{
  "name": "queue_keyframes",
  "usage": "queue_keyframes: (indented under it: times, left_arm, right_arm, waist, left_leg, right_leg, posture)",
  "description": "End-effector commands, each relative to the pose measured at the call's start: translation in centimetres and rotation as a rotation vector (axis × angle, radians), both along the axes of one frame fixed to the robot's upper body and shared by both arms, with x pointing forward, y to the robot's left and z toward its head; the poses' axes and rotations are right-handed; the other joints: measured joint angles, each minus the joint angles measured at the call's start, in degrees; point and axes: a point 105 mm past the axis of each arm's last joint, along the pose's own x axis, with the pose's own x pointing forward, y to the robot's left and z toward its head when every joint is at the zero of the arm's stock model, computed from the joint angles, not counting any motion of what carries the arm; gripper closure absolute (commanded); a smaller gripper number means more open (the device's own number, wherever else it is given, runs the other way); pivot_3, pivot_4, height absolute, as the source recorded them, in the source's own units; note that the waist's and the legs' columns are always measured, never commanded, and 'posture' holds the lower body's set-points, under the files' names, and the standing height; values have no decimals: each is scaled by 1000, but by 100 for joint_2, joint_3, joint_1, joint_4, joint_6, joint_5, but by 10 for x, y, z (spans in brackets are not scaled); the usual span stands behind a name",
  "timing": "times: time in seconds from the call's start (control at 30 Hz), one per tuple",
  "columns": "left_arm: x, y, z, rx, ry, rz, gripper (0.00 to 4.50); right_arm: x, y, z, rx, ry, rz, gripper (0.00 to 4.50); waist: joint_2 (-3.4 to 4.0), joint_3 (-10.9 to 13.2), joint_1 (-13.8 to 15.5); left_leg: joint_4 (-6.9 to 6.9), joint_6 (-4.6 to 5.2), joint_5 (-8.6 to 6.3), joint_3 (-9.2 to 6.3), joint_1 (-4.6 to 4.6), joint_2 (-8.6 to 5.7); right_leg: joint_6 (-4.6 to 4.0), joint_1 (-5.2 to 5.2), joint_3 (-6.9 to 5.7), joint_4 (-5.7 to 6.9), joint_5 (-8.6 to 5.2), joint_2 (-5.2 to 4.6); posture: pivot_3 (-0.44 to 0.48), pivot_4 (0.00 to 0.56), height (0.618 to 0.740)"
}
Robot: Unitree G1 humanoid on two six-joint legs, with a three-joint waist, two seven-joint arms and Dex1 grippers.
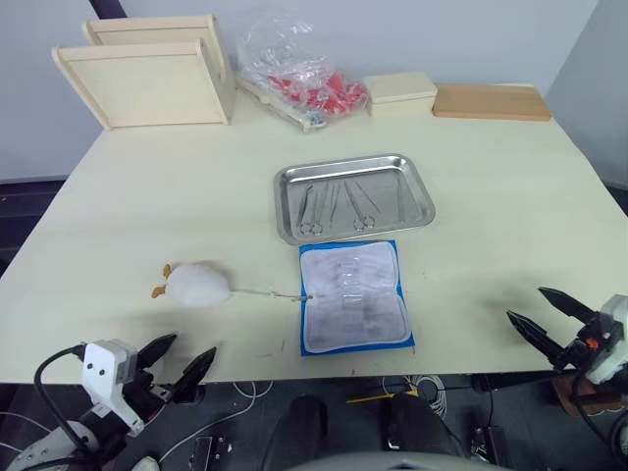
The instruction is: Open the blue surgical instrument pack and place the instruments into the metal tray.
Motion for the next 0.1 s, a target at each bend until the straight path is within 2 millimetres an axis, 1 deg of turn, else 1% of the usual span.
queue_keyframes:
  times: [0.03,0.1]
  left_arm:
    - [0,12,12,57,-50,56,0]
    - [-1,15,12,81,-43,66,0]
  right_arm:
    - [-7,-13,6,-9,-38,-29,24]
    - [-9,-18,4,-13,-31,-43,24]
  waist:
    - [-6,0,6]
    - [-7,0,8]
  left_leg:
    - [1,0,0,0,-1,0]
    - [1,-1,0,0,-2,-1]
  right_leg:
    - [0,0,1,0,0,-3]
    - [0,0,0,-1,0,-7]
  posture:
    - [0,150,740]
    - [0,150,740]
